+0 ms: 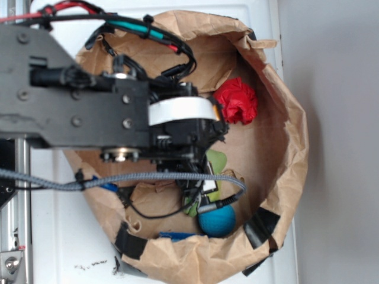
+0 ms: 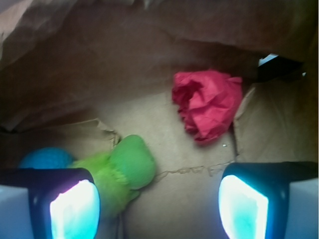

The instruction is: Grab the red paper.

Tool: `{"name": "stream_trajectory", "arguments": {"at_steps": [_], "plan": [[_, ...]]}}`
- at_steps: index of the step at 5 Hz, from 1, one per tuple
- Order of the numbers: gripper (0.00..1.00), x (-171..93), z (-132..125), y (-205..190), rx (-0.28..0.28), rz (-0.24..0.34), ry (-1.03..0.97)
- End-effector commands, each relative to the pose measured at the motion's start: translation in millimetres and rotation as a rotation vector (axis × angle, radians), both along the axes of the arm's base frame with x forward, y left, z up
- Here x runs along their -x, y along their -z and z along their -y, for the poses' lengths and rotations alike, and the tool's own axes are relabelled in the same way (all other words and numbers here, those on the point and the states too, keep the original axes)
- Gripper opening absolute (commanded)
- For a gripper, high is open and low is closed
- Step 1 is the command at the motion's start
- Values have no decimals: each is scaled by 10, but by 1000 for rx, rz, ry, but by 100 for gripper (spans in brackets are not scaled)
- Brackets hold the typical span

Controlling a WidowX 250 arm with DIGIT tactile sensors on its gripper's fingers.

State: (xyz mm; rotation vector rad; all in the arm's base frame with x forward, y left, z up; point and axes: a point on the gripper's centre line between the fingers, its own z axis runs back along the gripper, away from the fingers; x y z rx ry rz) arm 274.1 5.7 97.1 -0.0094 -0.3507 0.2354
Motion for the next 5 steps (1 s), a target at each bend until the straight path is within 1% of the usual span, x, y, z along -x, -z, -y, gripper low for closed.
{"name": "stream_trajectory", "arguments": {"at_steps": [1, 2, 3, 4, 5], "plan": [[100, -50, -26, -116, -1, 36, -1], [100, -201, -15, 232, -29, 56, -34], [100, -404, -48, 509, -77, 92, -71], [100, -575, -80, 704, -139, 114, -117], [100, -709, -61, 834, -166, 165, -154]]}}
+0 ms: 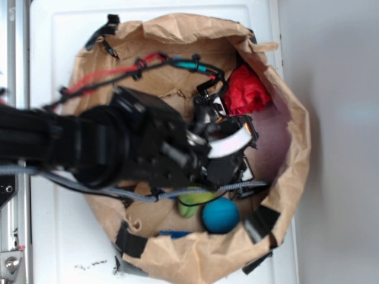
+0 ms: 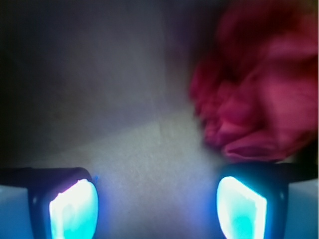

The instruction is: Grab the red paper.

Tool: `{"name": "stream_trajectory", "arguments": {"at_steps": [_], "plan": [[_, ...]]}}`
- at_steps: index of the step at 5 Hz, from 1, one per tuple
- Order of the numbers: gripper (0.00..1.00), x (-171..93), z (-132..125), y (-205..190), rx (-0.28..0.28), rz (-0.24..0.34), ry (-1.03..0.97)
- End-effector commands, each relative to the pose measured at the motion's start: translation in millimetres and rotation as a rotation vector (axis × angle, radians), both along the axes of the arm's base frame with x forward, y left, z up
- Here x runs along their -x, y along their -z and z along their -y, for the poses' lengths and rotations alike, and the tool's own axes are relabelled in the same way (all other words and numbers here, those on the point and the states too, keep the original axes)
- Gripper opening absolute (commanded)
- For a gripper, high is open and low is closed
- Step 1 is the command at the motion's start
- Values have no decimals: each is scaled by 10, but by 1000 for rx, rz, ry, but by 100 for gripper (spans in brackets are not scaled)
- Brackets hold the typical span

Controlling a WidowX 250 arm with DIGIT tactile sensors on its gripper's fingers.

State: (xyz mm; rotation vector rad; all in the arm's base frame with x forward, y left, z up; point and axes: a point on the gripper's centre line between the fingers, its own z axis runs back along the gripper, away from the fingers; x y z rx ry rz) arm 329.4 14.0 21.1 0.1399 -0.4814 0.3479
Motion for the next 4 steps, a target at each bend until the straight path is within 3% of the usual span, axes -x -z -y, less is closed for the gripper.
{"name": "stream_trajectory", "arguments": {"at_steps": [1, 2, 3, 4], "plan": [[13, -238, 60, 90, -32, 21, -56], [0, -162, 100, -197, 27, -38, -43], [0, -3, 120, -690, 106, -135, -2], [0, 132, 107, -1069, 151, -186, 34]]}}
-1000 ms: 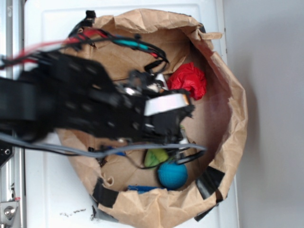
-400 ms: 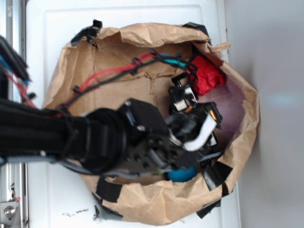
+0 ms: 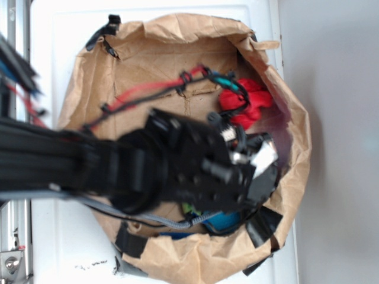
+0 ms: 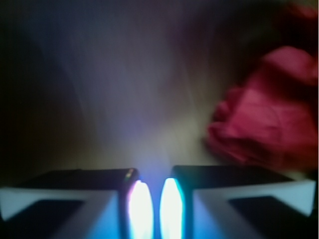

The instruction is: Grab the red paper.

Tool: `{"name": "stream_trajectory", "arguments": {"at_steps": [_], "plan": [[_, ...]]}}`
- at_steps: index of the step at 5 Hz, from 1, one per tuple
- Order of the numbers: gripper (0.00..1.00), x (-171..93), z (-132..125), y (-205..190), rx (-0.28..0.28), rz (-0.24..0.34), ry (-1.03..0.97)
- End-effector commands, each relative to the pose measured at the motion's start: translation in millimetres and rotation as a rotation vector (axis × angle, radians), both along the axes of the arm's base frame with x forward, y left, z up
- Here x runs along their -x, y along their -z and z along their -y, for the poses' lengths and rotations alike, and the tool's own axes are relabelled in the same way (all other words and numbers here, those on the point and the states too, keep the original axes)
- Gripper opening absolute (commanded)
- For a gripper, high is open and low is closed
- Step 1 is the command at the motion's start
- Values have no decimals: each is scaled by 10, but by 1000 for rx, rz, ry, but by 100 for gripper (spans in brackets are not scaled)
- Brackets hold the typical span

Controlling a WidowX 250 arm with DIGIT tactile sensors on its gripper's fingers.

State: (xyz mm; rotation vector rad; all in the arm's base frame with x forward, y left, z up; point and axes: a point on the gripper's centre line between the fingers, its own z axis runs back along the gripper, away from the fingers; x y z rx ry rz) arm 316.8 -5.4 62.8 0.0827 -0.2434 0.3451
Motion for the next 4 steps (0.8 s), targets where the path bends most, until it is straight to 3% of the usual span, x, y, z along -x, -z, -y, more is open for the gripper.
{"name": "stream_trajectory", "arguments": {"at_steps": [1, 2, 3, 4], "plan": [[0, 54, -68, -874, 73, 0, 42], [0, 40, -74, -990, 102, -27, 57], [0, 15, -65, -962, 89, -15, 110], [100, -24, -49, -824, 1, -140, 358]]}}
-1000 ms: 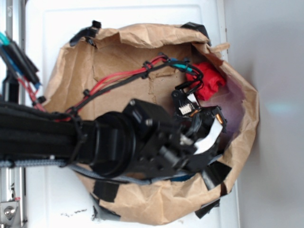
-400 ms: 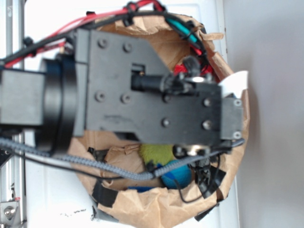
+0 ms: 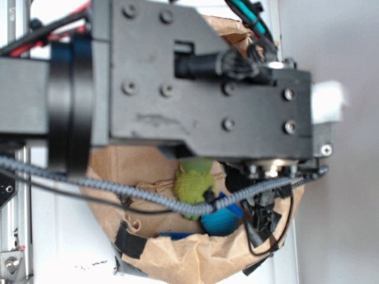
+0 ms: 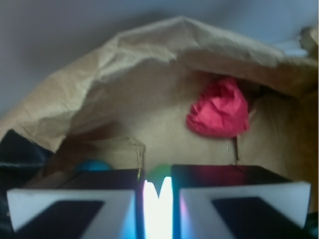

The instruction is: Grab the red paper.

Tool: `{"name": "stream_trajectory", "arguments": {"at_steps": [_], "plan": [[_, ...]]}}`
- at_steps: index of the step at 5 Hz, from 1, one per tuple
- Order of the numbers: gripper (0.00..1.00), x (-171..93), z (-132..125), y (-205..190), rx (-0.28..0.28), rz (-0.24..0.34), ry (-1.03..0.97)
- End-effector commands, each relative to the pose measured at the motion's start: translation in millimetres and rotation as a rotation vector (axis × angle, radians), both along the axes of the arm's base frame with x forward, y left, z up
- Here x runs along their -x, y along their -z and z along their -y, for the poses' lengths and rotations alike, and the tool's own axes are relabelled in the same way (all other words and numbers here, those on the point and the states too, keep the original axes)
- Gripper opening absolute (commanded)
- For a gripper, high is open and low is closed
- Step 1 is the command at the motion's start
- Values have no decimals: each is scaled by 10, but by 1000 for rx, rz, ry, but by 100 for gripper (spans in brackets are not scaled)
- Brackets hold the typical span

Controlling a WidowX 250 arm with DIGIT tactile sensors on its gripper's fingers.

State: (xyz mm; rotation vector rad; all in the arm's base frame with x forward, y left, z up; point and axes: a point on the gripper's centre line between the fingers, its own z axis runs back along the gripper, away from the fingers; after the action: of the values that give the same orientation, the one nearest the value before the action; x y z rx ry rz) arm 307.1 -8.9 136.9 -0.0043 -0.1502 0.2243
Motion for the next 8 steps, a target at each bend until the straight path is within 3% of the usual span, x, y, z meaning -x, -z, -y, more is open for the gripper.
{"name": "stream_trajectory", "arguments": {"at_steps": [1, 2, 7, 8], "plan": [[100, -125, -17, 52, -172, -47, 355], [100, -91, -41, 123, -168, -131, 478], [100, -131, -57, 180, -165, -117, 455], [100, -108, -140, 88, -112, -132, 331]]}}
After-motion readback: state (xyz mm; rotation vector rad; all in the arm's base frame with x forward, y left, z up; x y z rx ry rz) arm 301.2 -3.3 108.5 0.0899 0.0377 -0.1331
